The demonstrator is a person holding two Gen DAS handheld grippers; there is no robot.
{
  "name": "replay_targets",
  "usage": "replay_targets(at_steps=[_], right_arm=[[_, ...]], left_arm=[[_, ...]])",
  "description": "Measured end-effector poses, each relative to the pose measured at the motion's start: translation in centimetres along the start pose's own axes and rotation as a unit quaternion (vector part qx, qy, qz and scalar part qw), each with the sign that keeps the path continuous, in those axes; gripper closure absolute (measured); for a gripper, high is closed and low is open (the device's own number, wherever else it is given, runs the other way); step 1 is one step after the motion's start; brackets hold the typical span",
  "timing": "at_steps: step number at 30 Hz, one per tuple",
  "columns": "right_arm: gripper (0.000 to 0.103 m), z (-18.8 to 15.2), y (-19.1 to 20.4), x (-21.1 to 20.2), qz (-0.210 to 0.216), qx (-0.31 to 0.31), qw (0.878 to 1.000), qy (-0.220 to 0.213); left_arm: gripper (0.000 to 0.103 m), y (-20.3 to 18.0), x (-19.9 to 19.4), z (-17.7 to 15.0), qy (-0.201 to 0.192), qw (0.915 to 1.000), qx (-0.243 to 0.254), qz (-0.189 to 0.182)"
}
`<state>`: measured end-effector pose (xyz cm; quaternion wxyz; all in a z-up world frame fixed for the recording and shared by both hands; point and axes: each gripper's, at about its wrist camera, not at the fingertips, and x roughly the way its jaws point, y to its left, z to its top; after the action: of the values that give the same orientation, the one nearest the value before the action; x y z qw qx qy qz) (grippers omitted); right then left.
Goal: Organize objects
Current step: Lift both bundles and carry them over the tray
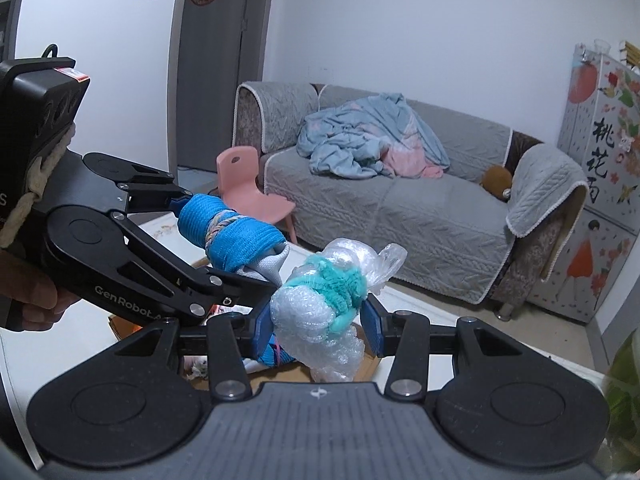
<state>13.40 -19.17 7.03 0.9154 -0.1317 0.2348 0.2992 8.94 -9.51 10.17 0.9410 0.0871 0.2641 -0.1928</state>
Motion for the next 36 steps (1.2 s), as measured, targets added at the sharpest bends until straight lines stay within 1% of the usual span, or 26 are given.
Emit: replay_targets(at_steps=[9,17,27,36], right_arm=[[0.061,-0.8,-0.2,1.0,0.003,0.005,1.0,0.021],[0.061,-1.7,-0.3,2.4,0.007,0.013,0.999,0.045],[0.06,-3.4,0.5,4.3,0.024,0.015,0.996,0.079],[0.06,-4.7,0.8,6.3,0.038,0.018,0.993,0.107]], left_arm=[[0.02,1.0,2.1,-1.6,0.021,0.9997,-0.011,-0.002],[0.02,1.5,4.1,-3.8,0.052,0.9985,-0.018,-0.003],[0.02,1.5,6.8,-7.8,0.099,0.9945,-0.029,-0.02],[0.02,1.6,9.1,-10.3,0.129,0.9903,-0.041,-0.032]])
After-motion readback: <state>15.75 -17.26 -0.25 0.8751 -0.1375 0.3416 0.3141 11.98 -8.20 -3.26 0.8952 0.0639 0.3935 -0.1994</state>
